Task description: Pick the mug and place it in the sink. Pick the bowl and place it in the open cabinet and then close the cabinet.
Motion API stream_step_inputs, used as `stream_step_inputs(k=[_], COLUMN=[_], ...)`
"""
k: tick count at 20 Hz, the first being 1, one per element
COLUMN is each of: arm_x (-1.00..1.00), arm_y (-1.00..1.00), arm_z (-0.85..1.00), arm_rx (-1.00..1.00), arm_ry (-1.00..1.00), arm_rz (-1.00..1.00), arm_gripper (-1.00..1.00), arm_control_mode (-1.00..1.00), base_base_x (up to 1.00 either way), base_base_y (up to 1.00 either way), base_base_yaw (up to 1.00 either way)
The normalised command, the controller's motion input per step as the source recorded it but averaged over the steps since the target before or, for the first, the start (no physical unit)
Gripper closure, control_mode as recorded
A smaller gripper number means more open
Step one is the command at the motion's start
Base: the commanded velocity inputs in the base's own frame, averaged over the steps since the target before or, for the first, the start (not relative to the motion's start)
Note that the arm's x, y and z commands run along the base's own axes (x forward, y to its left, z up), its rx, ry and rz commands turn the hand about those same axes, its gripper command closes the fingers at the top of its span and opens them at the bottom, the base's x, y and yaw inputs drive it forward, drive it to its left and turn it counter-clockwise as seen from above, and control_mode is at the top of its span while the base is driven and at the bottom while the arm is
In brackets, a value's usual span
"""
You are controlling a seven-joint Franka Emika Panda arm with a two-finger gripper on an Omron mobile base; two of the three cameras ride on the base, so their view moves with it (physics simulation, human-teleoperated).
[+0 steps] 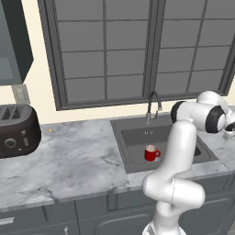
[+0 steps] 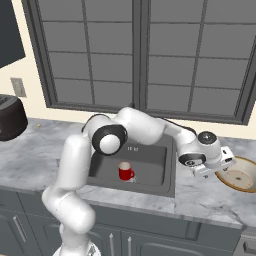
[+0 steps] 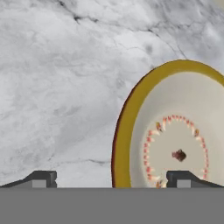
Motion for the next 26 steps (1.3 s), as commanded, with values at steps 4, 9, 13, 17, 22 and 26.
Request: stream_step_inputs(k=[4, 9, 13, 17, 22, 26], arm_x=[0.11, 0.23, 0.33, 0.18, 0.08, 0.1], arm_y=[-0.02, 0.0, -0.03, -0.2, -0.15, -0.19], arm_z=[-0.34, -0.13, -0.03, -0.08, -0.22, -0.13], arm_rx=[0.02, 0.0, 0.0, 0.01, 0.02, 0.01], arm_ry=[0.07, 0.06, 0.05, 0.05, 0.08, 0.05], arm_rz=[0.04, 0.05, 0.04, 0.04, 0.03, 0.03], arm_gripper=[-1.0, -1.0, -1.0, -1.0, -1.0, -1.0], arm_control_mode=[-1.0, -1.0, -1.0, -1.0, -1.0, -1.0], base_base_x=[0.0, 0.0, 0.0, 0.0, 0.0, 0.0], base_base_y=[0.0, 0.0, 0.0, 0.0, 0.0, 0.0], base_base_yaw=[0.0, 0.0, 0.0, 0.0, 0.0, 0.0])
